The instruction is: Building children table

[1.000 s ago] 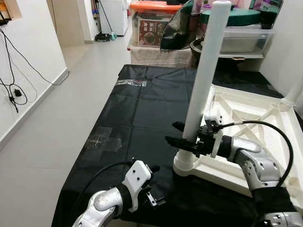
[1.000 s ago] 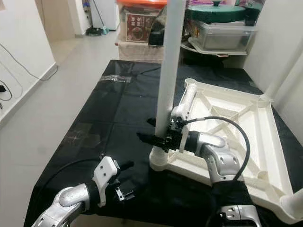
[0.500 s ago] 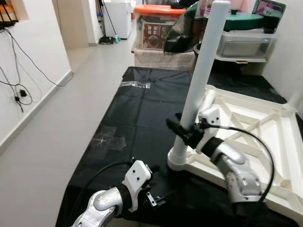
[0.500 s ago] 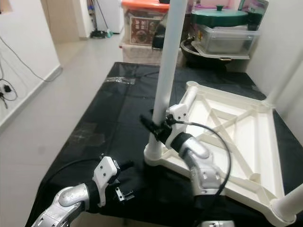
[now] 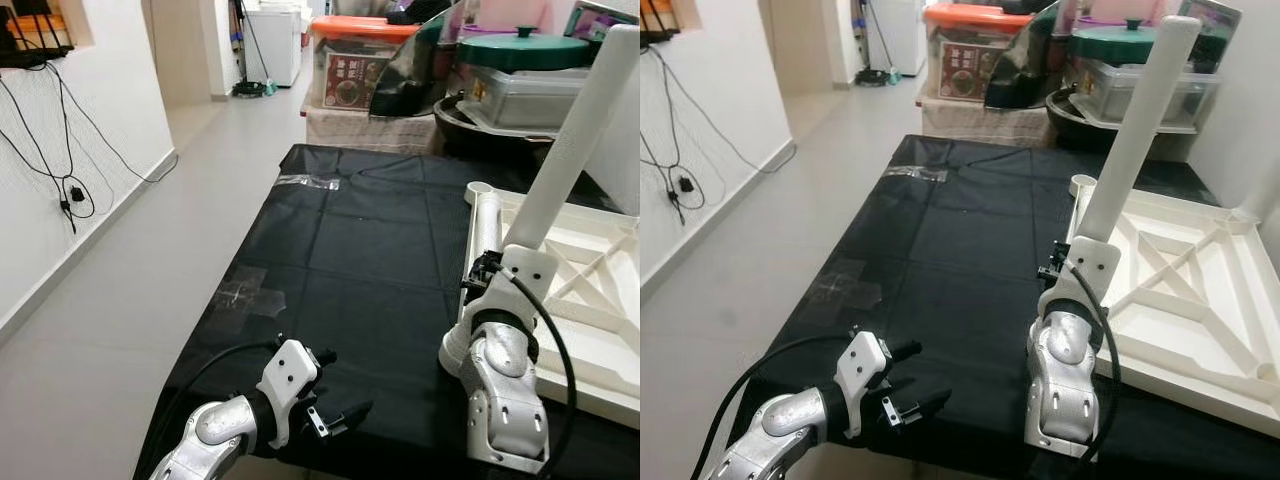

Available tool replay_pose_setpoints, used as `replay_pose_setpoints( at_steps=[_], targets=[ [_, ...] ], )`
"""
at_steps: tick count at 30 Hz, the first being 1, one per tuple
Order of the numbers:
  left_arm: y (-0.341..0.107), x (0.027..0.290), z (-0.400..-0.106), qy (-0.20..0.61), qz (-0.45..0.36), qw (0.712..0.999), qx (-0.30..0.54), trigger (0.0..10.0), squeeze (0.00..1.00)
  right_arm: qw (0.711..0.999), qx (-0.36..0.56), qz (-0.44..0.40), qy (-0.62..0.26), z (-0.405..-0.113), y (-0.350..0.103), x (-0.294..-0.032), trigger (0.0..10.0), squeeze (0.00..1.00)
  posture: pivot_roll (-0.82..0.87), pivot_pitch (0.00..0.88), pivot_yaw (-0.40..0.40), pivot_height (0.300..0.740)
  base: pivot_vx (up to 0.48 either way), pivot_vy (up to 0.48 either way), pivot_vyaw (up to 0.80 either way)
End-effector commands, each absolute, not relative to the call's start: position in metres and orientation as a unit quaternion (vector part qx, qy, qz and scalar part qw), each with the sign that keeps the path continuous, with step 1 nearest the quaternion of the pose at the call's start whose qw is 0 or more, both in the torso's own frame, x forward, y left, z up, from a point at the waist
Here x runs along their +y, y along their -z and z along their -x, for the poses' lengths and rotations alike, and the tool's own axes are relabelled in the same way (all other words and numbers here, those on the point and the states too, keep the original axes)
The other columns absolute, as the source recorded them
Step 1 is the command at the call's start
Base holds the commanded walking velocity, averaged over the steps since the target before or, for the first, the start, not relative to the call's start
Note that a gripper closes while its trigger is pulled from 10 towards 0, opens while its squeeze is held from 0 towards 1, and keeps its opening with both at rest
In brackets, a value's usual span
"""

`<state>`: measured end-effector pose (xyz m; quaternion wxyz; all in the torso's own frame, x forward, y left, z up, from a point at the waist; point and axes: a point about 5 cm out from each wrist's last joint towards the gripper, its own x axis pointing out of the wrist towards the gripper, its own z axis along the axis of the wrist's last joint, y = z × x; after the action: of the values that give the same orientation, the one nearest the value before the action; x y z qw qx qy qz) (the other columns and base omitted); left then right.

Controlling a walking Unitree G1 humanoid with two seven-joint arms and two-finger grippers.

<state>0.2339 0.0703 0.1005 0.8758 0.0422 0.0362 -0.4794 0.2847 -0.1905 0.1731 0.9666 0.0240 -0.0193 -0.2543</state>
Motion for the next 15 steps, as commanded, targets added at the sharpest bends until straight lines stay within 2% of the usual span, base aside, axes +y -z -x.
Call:
replay_pose_setpoints(
  at_steps=[1,4,5,6,12,13,15],
  targets=[
    [-0.097,0.072,-0.233,0.476,-0.042,0.877,0.044,10.0,0.0,0.961,-0.017,-0.048,0.272,-0.279,-0.162,-0.182,4.5,0.0,0.19,0.0,-0.045,0.74,0.0,0.0,0.0],
    [-0.096,0.072,-0.233,0.477,-0.042,0.877,0.044,10.0,0.0,0.965,-0.023,-0.056,0.256,-0.282,-0.161,-0.176,4.5,0.0,0.19,0.0,-0.045,0.74,0.0,0.0,0.0],
    [-0.096,0.072,-0.233,0.476,-0.042,0.877,0.044,10.0,0.0,0.968,-0.036,-0.054,0.242,-0.283,-0.163,-0.172,10.0,0.38,0.19,0.0,-0.048,0.74,0.0,0.0,0.0],
    [-0.096,0.072,-0.233,0.477,-0.042,0.877,0.045,10.0,0.0,0.972,-0.046,-0.047,0.226,-0.284,-0.161,-0.173,10.0,1.0,0.19,0.0,-0.047,0.74,0.0,0.0,0.0],
    [-0.096,0.072,-0.233,0.478,-0.042,0.876,0.045,10.0,0.0,0.971,-0.056,-0.031,0.231,-0.282,-0.16,-0.178,10.0,1.0,0.19,0.0,-0.045,0.74,0.0,0.0,0.0],
    [-0.095,0.072,-0.233,0.48,-0.042,0.875,0.047,10.0,0.0,0.972,-0.071,-0.022,0.223,-0.283,-0.16,-0.188,10.0,0.0,0.18,0.0,-0.043,0.74,0.0,0.0,0.0],
    [-0.094,0.072,-0.232,0.481,-0.042,0.874,0.047,10.0,0.0,0.976,-0.082,-0.032,0.199,-0.285,-0.161,-0.195,10.0,0.0,0.19,0.0,-0.042,0.74,0.0,0.0,0.0]
  ],
)
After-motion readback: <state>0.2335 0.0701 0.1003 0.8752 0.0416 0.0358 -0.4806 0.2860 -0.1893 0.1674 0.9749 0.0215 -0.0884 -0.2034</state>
